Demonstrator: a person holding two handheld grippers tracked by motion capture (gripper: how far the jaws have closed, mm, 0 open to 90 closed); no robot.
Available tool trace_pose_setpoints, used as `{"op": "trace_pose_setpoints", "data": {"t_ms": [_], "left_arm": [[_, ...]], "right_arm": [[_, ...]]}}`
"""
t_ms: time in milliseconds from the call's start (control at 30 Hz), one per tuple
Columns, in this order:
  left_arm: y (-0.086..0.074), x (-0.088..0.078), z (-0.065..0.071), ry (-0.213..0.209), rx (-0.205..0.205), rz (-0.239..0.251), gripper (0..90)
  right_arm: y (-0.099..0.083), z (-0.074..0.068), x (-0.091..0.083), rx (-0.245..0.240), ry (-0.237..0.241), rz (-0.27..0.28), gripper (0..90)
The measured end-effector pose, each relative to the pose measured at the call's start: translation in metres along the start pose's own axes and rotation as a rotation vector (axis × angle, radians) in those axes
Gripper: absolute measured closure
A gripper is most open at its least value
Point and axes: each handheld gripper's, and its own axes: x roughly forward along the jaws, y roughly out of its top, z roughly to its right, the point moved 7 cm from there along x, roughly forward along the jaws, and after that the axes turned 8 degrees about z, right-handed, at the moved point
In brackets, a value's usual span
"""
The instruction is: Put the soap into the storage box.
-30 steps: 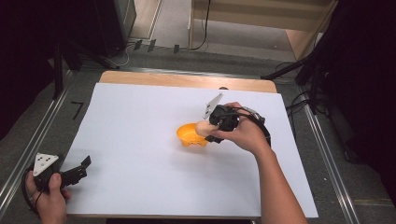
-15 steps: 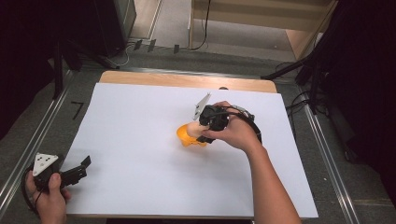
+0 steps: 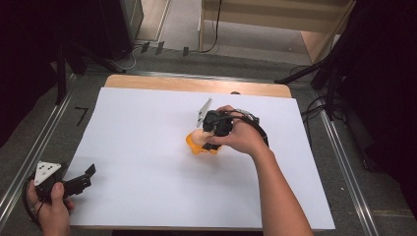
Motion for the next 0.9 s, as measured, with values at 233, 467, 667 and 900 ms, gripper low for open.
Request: {"op": "trace_pose_setpoints", "data": {"t_ms": [233,467,667,900], "left_arm": [[0.0,0.0,0.0,-0.002,-0.009,0.006,6.8],[0.0,0.0,0.0,-0.003,-0.009,0.004,6.8],[0.0,0.0,0.0,-0.006,-0.01,0.006,6.8],[0.0,0.0,0.0,-0.006,-0.016,0.01,6.8]], "right_arm": [[-0.002,0.003,0.007,-0.006,0.014,-0.022,32.9],[-0.006,0.004,0.01,0.006,0.027,-0.042,32.8],[-0.01,0.003,0.013,0.019,0.012,-0.064,26.9],[-0.008,0.001,0.003,0.035,0.0,0.024,26.8]]}}
